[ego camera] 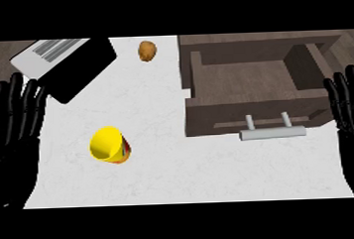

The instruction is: Pick up the cup, place it into the drawer and close the drawer

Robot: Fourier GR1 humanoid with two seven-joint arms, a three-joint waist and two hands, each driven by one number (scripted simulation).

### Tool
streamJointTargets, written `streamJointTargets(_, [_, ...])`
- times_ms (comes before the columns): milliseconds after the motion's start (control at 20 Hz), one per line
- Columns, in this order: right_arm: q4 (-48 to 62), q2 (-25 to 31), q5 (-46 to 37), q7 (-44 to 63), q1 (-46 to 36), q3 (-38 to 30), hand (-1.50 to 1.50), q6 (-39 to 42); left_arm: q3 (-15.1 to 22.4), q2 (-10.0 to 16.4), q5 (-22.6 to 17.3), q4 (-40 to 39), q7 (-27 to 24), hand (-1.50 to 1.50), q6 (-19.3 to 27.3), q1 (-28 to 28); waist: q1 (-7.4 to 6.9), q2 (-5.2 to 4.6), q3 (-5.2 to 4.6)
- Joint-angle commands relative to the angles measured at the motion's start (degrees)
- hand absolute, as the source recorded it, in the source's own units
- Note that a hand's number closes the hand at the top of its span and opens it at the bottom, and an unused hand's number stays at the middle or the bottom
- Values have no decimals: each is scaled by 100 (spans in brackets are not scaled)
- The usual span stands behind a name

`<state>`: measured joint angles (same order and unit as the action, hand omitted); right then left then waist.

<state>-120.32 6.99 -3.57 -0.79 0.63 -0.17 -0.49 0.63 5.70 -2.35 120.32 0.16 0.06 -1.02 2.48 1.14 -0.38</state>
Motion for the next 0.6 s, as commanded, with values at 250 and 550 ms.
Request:
streamJointTargets(250, [-14, -214, 276, -27, -263, 155, -150, 86, 7, 587, -1204, -411, -482, -150, -1595, -68, -252, -120, 33])
streamJointTargets(550, [515, 66, 639, 394, -176, 230, -150, 685, -621, 420, -2367, -1343, 364, -150, -1516, 51, -251, -121, 36])
